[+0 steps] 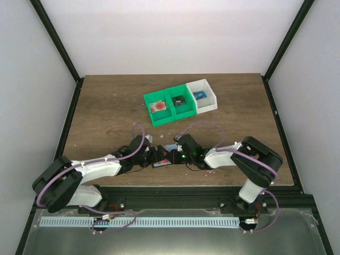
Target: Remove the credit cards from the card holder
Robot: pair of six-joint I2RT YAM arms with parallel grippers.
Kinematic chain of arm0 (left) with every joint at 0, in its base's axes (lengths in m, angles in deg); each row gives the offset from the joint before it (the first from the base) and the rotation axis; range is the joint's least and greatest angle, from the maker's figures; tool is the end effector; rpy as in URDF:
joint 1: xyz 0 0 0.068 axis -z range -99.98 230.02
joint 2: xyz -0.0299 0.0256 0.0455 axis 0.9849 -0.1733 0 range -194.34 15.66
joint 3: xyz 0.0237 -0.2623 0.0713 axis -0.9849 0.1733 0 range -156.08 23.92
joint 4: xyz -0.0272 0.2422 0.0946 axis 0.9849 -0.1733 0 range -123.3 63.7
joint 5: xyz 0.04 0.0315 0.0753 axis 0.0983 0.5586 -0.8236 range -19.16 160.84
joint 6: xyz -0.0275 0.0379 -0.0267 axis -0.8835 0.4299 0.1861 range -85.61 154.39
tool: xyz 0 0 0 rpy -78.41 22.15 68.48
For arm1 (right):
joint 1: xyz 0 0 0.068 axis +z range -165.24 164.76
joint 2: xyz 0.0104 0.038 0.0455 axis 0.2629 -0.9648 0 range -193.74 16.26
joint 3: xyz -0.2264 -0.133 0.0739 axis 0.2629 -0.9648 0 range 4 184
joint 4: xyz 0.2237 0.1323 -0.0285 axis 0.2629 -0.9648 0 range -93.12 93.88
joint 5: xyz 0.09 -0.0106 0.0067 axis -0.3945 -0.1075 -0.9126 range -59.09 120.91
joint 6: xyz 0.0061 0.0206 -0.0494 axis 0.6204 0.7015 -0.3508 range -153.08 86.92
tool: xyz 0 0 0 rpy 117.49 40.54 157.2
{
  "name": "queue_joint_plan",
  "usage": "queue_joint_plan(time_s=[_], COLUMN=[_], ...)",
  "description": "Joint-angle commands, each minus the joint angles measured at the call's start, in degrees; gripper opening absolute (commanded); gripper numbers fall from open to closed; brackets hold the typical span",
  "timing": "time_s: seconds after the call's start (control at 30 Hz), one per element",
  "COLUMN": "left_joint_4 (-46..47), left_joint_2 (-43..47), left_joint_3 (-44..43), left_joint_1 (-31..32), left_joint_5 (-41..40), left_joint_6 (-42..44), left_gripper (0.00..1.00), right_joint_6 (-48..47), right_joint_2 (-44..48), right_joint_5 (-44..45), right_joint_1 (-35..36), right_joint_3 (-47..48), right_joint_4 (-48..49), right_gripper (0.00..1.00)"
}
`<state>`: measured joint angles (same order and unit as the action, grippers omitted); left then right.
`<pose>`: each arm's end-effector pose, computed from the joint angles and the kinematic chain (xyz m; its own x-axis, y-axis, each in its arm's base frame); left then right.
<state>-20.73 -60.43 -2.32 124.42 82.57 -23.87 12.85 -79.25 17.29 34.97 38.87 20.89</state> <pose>0.1652 -0.1720 0.1453 -0.9334 -0.2514 -0.2560 -0.0092 0.7300 -0.6834 0.1832 0.2332 0.1173 -0.9221 -0.0160 -0.3867 -0.2780 0.7224 0.6332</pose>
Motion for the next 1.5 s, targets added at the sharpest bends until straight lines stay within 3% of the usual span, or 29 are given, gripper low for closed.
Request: queue_joint_plan(time_s=[0.0,0.67,0.87,1.47], left_joint_4=[3.59,6.75,10.52,17.18], left_joint_2=[0.94,5.75,3.86,-4.50], left_joint_3=[0.61,1.17,1.51,-3.73], left_joint_1=[0.20,0.24,0.26,0.32], left_joint_5=[0.68,2.57,4.38,6.95], left_joint_6=[-0.10,-1.87,-1.80,-0.80], left_gripper=[0.96,0.96,0.96,0.96], right_joint_6=[-0.12,0.00,0.23,3.56], right_joint_2=[-1.96,0.02,0.84,15.26], right_joint_5=[-1.29,-0.49,0.03,11.38], right_joint_1=[1.73,1.68,1.73,1.73], right_joint_3=[-1.47,-3.02,-3.36,-11.22], right_joint_4=[-5.00,-4.26,-2.45,-2.57], right_gripper=[0.14,0.12,0.10,0.13])
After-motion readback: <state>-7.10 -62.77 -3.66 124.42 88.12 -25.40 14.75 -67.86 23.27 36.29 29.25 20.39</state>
